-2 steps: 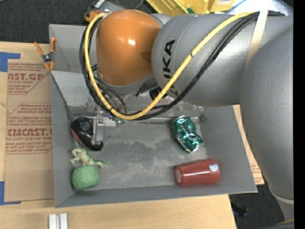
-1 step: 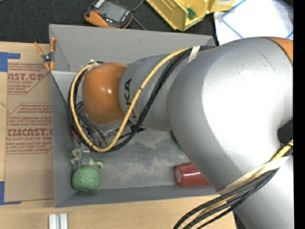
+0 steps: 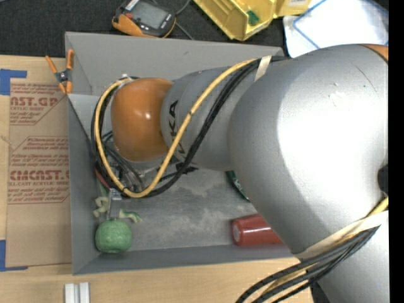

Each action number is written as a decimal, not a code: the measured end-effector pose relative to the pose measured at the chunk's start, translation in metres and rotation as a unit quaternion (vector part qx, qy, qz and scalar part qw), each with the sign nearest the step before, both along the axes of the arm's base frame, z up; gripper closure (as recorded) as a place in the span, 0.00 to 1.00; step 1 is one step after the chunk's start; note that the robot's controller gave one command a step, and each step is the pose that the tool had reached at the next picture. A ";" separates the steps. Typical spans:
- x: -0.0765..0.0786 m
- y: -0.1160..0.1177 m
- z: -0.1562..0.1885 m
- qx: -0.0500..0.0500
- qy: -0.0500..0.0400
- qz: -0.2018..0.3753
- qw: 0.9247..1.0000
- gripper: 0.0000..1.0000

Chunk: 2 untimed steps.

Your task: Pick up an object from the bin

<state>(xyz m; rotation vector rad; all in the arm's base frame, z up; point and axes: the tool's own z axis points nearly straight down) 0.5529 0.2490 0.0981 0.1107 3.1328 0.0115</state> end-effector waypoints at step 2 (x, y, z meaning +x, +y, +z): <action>0.017 -0.009 -0.018 0.009 -0.012 -0.108 0.994 0.00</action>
Offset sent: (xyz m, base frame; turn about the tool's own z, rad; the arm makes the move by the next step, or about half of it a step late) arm 0.0101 -0.0139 -0.0281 0.2202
